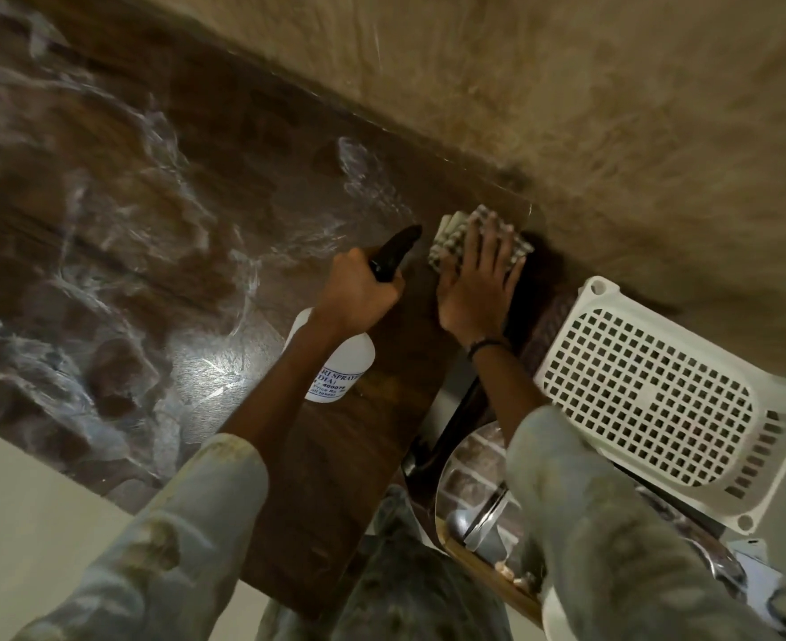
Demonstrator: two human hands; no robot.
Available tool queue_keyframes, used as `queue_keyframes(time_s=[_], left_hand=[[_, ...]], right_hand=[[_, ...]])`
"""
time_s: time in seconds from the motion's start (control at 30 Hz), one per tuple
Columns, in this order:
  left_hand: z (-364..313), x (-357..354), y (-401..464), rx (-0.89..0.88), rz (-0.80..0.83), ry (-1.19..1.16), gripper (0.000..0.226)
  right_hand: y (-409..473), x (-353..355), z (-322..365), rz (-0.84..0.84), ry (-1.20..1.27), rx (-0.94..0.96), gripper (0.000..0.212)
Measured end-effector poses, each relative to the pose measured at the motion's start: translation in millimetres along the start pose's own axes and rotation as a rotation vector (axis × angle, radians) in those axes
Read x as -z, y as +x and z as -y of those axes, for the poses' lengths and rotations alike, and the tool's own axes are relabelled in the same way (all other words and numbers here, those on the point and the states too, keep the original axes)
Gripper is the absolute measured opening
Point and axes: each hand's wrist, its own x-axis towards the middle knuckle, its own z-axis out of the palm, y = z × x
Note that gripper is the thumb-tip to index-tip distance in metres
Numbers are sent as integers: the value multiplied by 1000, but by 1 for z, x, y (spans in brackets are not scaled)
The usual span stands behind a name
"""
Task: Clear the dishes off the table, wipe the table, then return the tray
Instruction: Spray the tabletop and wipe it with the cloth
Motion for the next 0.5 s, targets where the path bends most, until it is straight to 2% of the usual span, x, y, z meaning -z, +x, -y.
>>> queue_keyframes(time_s=[0.13, 0.2, 0.3, 0.4, 0.5], left_hand=[[12, 12, -6, 23, -35, -34, 23], [17, 16, -6, 39, -40, -42, 22], [21, 17, -5, 37, -43, -54, 13], [22, 18, -1, 34, -58, -25, 21], [24, 21, 4, 34, -33, -33, 20]], right_hand=[[50, 5, 10, -1, -19, -205, 61], [61, 6, 19, 22, -4, -206, 61], [50, 4, 29, 55, -41, -26, 60], [16, 3, 27, 89, -57, 152, 60], [-5, 7, 7, 121, -55, 227, 60]])
